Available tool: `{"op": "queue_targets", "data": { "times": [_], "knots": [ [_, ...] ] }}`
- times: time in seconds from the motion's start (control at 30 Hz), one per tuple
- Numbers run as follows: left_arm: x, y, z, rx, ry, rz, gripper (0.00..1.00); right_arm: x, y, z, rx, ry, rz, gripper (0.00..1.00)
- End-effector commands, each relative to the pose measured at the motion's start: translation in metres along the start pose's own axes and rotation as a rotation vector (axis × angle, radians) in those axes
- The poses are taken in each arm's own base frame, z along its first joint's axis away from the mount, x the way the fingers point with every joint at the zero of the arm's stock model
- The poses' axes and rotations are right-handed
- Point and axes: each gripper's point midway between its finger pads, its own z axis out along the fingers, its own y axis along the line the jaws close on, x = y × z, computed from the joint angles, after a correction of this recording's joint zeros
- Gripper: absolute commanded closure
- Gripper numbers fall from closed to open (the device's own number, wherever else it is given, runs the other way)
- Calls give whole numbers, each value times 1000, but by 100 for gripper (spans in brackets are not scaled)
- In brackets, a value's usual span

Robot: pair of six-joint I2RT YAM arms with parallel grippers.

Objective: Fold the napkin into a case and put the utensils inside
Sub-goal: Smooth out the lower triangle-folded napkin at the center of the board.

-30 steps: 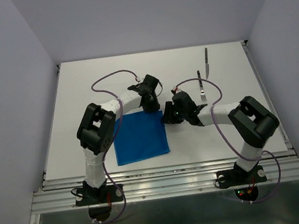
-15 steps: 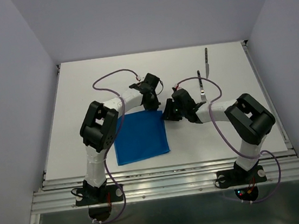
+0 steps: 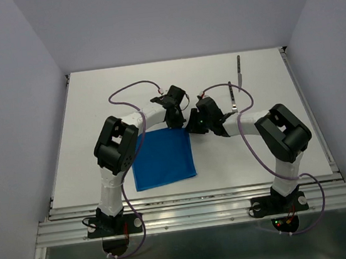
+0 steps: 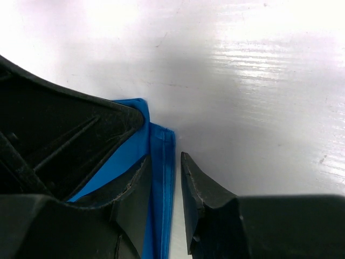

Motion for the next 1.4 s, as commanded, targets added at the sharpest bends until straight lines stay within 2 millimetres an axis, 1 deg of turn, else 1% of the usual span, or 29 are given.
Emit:
{"op": "queue_targets", "data": {
  "times": [0.0,0.07,0.23,0.27,0.43,0.47,0.6,0.7,0.9,1.03,1.17,1.23,1.37],
  "knots": [
    [-6,-3,-4,-9,-16,14,100,7,-17,8,68,39,-37,66],
    [-8,-4,-6,-4,-23,12,100,9,-17,10,63,50,-46,67],
    [-15,-10,-21,25,-55,2,100,12,-24,16,92,60,-52,81],
    [-16,-10,-23,31,-58,0,100,13,-25,16,94,62,-53,86],
    [-19,-19,-32,74,-59,-1,100,12,-25,17,99,60,-49,99],
    [-18,-21,-33,85,-56,-1,100,9,-29,18,122,43,-49,99],
    [-18,-25,-37,107,-52,-7,100,7,-34,18,146,30,-44,99],
    [-23,-30,-47,134,-75,-16,100,8,-38,18,163,29,-41,99],
    [-18,-39,-57,199,-49,-20,100,13,-43,19,180,38,-23,99],
    [-15,-44,-59,229,-41,-21,100,11,-43,18,187,28,-18,99],
    [-14,-44,-54,227,-33,-14,100,10,-44,16,192,19,-17,99],
    [-10,-41,-46,213,-18,-9,100,8,-43,15,191,16,-15,99],
    [-4,-41,-36,208,6,-6,100,6,-44,12,196,5,-11,99]
  ]
}}
